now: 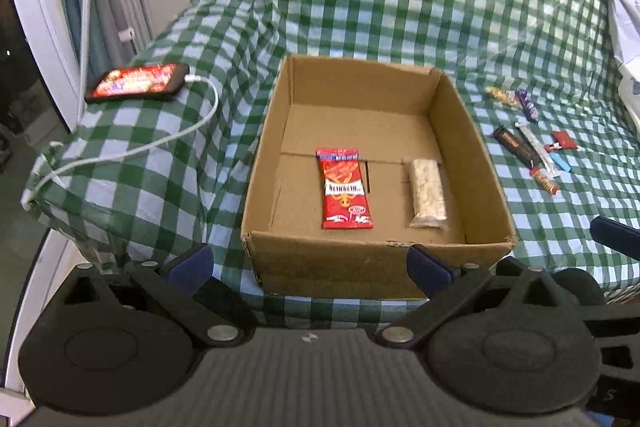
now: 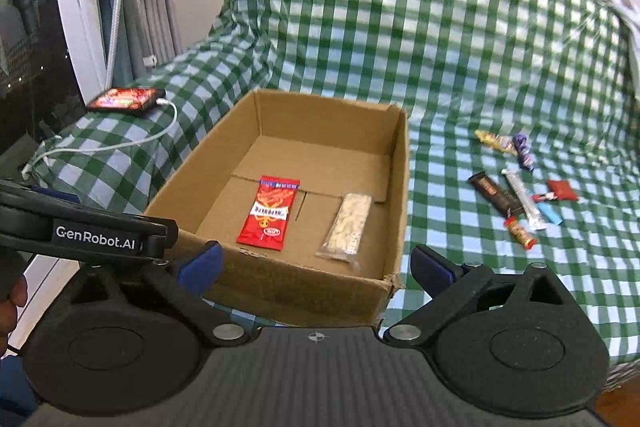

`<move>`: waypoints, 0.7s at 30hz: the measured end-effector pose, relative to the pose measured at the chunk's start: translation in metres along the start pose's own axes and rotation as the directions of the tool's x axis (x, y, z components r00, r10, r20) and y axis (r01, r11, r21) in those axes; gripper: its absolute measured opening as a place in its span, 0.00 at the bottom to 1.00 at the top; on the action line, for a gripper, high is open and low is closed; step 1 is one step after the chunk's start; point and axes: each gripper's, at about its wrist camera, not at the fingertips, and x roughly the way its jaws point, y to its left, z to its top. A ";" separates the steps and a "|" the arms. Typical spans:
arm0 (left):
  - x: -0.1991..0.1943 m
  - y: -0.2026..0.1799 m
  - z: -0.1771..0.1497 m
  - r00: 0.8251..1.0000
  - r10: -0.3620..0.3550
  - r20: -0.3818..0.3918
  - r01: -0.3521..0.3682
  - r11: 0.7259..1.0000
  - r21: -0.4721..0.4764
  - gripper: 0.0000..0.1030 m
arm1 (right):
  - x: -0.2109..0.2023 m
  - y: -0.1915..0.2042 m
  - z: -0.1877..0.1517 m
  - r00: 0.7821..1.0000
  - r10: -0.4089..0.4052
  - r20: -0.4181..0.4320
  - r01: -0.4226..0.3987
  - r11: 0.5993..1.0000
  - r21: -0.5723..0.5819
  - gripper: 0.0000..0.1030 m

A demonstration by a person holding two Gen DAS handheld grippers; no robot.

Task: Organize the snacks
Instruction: 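Withdraw both tools from the box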

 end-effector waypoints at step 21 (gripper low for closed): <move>-0.032 0.007 -0.010 0.998 0.008 0.058 -0.007 1.000 -0.021 1.00 | -0.046 0.010 -0.009 0.994 -0.018 0.107 0.021 0.999 -0.026 0.97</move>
